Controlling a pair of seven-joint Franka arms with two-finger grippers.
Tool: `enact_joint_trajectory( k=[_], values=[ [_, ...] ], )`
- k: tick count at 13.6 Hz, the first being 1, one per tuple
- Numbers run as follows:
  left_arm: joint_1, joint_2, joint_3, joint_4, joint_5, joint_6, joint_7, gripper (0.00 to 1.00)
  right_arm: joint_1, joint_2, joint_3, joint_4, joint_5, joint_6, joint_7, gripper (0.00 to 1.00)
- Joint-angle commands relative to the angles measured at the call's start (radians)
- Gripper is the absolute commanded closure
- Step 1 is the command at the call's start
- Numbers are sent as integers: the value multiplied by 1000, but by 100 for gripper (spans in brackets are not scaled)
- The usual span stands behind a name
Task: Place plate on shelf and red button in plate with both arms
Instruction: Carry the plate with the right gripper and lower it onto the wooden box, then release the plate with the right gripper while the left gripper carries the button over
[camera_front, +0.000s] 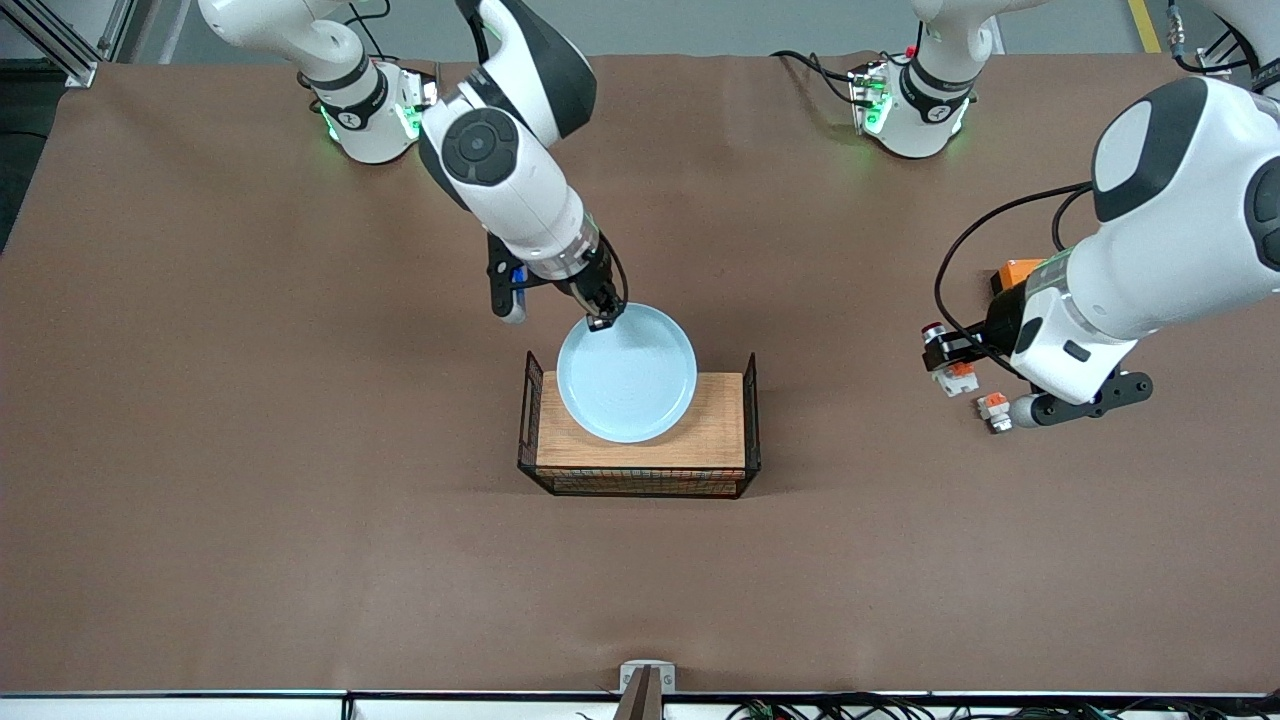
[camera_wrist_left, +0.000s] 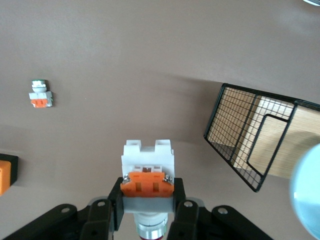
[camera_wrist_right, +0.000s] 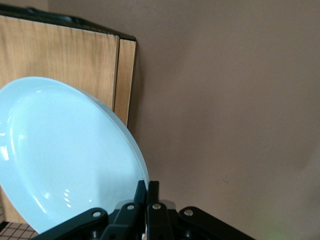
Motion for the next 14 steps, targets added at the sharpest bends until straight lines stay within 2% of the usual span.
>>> enact_joint_trajectory(
  k=[1,12,13,14],
  values=[
    [-41,25,-2,52,-16,-7,-70,100,15,47,-14,57,10,-5,17,98],
    [-203,76,-1,58,-16,172,-404,100,1,131,-15,111,1,-6,7,92],
    [-214,85,-1,58,-16,191,-429,100,1,131,-15,111,1,-6,7,87],
    [-226,87,-1,58,-16,214,-455,99,1,131,-15,111,1,-6,8,69]
  ],
)
